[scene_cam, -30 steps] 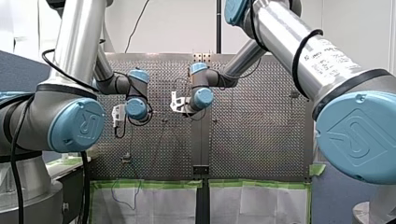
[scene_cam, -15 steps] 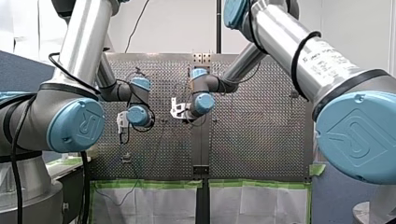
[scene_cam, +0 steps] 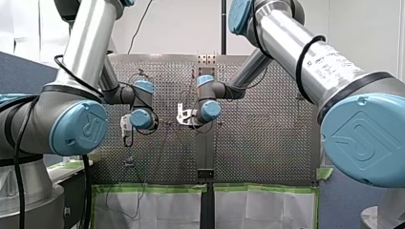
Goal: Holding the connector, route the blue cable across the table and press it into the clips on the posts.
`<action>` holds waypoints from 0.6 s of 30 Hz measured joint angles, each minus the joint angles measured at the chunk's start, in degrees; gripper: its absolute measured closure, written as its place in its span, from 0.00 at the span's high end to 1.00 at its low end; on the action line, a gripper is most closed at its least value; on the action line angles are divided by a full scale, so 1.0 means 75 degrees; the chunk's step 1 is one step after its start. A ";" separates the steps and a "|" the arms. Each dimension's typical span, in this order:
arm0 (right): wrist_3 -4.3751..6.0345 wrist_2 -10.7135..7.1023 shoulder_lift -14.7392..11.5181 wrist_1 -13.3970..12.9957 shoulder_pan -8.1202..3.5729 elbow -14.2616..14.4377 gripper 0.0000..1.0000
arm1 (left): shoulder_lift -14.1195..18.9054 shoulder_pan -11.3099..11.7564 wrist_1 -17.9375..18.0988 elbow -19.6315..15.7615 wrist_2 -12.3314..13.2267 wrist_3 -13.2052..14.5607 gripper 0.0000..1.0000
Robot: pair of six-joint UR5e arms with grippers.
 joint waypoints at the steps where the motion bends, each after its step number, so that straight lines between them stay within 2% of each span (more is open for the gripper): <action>1: 0.0002 -0.0006 0.0000 -0.0037 -0.0013 -0.0001 0.00 | -0.0057 0.0008 0.0009 0.0054 0.0002 -0.0011 0.00; 11: 0.0115 -0.0149 0.0011 -0.0344 -0.0181 -0.0001 0.00 | -0.0685 0.0133 0.0022 0.0686 0.0095 -0.0117 0.00; 18: 0.0170 -0.0236 0.0015 -0.0412 -0.0349 0.0000 0.00 | -0.0800 0.0222 -0.0088 0.1078 0.0281 -0.0119 0.00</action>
